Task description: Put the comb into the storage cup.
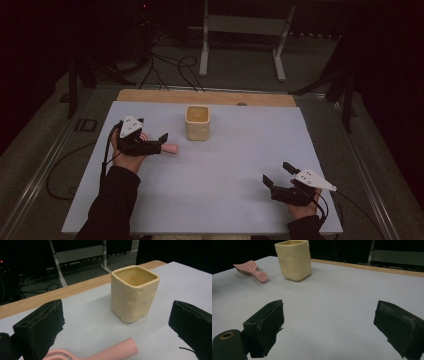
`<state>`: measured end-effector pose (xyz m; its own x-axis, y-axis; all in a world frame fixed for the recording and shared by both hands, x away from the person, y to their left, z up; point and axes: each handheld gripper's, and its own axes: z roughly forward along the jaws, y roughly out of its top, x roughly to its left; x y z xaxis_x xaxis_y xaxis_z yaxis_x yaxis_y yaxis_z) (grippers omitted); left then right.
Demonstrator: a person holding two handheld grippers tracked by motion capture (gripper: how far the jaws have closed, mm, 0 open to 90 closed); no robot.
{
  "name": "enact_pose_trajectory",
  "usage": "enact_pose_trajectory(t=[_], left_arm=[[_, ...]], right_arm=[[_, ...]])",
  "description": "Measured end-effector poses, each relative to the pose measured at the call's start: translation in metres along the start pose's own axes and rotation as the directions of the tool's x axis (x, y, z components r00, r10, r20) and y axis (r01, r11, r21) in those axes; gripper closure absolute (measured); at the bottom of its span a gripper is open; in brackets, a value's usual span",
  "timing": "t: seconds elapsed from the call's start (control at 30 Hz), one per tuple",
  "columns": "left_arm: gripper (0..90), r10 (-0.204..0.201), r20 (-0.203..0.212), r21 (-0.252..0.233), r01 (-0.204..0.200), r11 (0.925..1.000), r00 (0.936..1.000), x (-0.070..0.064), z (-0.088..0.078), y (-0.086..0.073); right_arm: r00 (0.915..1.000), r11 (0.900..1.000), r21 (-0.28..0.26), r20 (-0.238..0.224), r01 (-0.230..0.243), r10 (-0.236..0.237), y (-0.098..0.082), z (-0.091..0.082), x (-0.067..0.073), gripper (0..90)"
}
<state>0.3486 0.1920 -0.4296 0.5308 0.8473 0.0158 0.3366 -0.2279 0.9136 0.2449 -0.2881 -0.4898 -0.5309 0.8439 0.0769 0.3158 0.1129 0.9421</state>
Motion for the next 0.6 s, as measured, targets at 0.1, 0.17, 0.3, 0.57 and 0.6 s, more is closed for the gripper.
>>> enact_pose_trajectory(t=[0.1, 0.17, 0.3, 0.57, 0.6], left_arm=[[0.5, -0.004, -0.002, 0.006, 0.004, 1.0000, 1.0000, 0.000, 0.004, 0.000], [0.6, -0.005, -0.004, 0.020, 0.005, 0.9998, 1.0000, 0.001, 0.010, 0.001], [0.6, -0.008, -0.007, 0.024, 0.008, 0.9997, 0.9999, 0.002, 0.014, 0.002], [0.9, 0.010, -0.028, 0.066, -0.008, 0.9978, 0.9996, 0.006, 0.027, 0.003], [0.9, 0.010, -0.028, 0.066, -0.008, 0.9978, 0.9996, 0.006, 0.027, 0.003]], right_arm=[[1.0000, 1.000, 0.000, 0.001, 0.001, -0.001, 0.000, 0.000, 0.000, 9.0], [1.0000, 1.000, 0.000, 0.001, 0.000, 0.000, 0.000, 0.000, 0.000, 9.0], [1.0000, 1.000, 0.000, 0.002, 0.001, -0.001, 0.000, 0.000, -0.001, 9.0], [1.0000, 1.000, 0.000, 0.002, 0.001, -0.001, 0.000, 0.000, -0.001, 9.1], [1.0000, 1.000, 0.000, 0.002, 0.001, -0.001, 0.000, 0.000, -0.001, 9.1]])
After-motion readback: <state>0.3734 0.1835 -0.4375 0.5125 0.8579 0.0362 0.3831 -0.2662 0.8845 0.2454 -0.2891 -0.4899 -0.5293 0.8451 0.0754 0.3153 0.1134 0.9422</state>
